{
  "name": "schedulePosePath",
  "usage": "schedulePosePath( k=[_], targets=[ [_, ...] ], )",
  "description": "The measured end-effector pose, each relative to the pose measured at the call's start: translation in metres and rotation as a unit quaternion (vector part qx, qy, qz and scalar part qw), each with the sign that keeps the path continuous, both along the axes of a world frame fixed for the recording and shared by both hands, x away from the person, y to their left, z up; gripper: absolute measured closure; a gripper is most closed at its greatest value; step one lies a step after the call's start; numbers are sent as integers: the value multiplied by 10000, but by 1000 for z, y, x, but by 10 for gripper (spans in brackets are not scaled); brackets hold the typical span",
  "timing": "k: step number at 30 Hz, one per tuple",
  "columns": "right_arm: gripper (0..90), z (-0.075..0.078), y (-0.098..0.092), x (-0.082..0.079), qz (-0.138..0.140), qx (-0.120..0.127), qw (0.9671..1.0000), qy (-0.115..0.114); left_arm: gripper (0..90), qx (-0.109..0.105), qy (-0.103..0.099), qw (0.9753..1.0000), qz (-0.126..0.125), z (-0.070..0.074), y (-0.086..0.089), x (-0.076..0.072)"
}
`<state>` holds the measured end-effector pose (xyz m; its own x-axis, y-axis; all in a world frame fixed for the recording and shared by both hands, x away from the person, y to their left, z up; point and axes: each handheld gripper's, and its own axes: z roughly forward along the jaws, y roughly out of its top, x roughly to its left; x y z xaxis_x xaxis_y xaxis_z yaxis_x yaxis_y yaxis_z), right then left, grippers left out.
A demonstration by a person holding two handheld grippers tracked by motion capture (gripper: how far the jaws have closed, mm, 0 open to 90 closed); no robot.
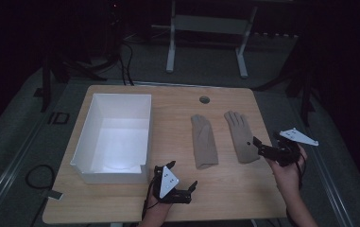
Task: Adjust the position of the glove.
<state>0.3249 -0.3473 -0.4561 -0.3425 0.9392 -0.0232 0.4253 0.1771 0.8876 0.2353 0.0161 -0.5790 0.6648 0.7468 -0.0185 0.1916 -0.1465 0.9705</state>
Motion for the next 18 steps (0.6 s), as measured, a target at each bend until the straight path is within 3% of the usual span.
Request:
schedulePosePath(
  k=[18],
  targets=[
    [150,12,62,28,681,-27,9977,-20,6,4,-10,10000,-36,0,0,0]
  ],
)
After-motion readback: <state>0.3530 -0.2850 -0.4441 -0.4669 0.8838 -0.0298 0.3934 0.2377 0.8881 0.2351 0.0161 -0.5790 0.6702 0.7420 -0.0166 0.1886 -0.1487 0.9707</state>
